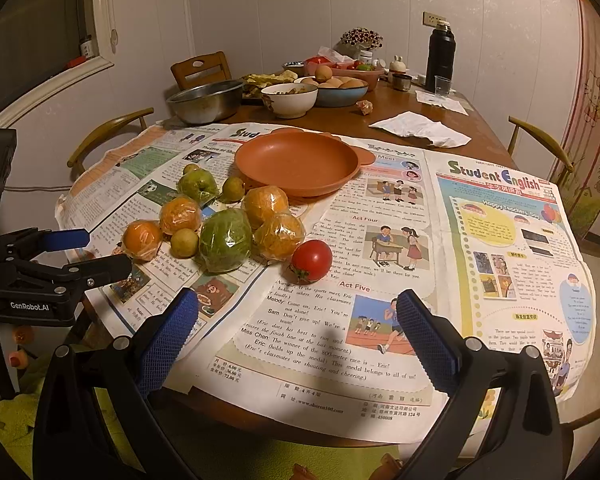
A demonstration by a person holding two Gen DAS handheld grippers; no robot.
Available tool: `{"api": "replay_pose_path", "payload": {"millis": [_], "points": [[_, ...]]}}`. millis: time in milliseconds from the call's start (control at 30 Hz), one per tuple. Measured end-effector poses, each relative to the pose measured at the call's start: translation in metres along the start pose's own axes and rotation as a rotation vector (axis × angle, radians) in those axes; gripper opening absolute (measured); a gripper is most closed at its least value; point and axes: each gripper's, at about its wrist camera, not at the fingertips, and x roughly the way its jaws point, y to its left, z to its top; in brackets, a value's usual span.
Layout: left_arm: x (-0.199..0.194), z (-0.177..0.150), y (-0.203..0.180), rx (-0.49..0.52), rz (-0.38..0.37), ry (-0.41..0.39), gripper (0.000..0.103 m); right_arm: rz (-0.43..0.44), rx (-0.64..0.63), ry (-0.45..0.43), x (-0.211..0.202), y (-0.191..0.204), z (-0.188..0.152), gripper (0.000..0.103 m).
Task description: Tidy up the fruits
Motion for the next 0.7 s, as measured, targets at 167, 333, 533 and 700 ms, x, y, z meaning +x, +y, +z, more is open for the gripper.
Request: {"api": "replay_pose_path", "payload": {"millis": [167,333,533,700], "points": [[-0.0002,-0.0001,0.0002,0.001,-0.001,-0.001,0.095,-0.001,0.000,-0.001,-0.0002,-0.0007,0.0003,0.099],[-0.0004,-0.0005,0.0003,0.001,-0.002,-0.002,0.095,-0.001,0.001,-0.001,0.0015,-0.0005,-0.0004,0.099],[-0.0026,0.0007,-0.0025,0.005,-0.004,-0.003,0.095,0.002,0.000,0.000,-0.0003,0.0004,-0.0008,0.099],[-0.0026,0.0011,-0.0031,0.003,-0.003,-0.003,0.095,0.004,0.002,0.001,-0.0020,-0.0017,-0.0003,0.099]]}}
